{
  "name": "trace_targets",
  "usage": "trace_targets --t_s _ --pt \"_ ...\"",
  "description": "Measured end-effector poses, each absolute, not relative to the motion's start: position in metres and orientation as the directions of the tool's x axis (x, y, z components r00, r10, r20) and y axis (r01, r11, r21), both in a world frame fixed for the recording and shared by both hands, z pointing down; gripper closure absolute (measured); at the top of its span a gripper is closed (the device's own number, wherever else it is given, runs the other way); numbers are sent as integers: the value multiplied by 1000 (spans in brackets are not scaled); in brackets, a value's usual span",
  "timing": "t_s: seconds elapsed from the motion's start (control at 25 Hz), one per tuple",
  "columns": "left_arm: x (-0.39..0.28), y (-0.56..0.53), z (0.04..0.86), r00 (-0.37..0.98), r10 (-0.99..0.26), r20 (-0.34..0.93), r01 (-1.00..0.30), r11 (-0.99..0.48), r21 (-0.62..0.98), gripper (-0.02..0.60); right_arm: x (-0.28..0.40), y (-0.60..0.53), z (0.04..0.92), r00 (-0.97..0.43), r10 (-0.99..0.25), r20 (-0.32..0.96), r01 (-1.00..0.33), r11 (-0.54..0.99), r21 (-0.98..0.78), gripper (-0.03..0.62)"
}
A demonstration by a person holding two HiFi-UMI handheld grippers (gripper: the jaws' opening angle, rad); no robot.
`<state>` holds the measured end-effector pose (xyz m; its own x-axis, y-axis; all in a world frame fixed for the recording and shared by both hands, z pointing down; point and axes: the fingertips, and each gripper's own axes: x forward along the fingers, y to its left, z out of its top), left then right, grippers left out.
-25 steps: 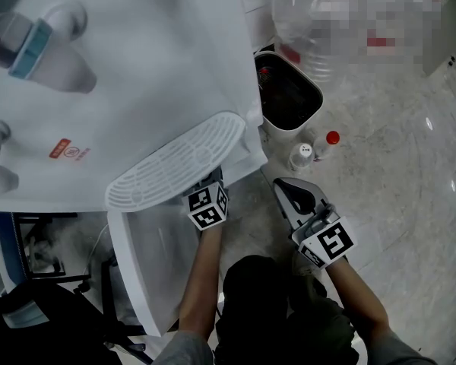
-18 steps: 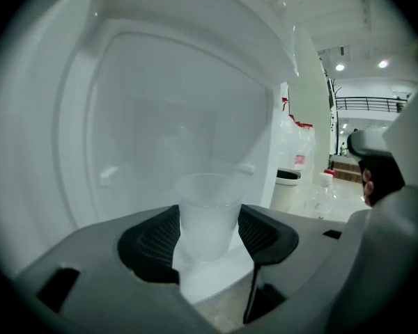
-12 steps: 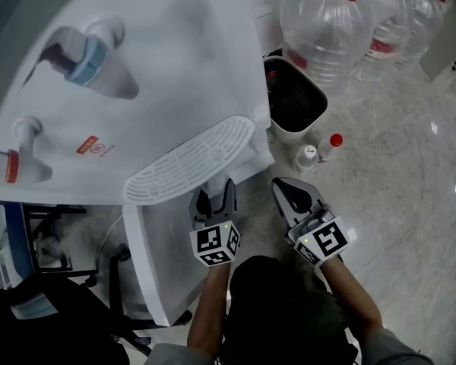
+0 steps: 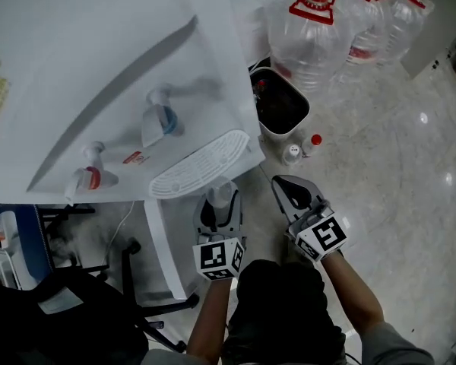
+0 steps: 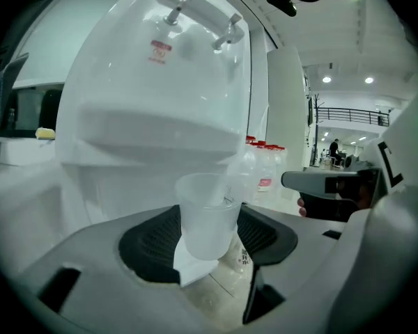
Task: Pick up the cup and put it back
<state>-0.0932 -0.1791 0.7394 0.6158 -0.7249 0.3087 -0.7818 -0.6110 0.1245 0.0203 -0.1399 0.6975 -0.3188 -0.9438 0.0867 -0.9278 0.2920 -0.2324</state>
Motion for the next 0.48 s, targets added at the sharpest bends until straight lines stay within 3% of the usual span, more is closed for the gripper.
trace_targets --t_s 0.48 --pt "-80 -112 486 707 -613 354 -688 -712 140 325 27 -91 458 -265 -961 79 -938 238 -252 585"
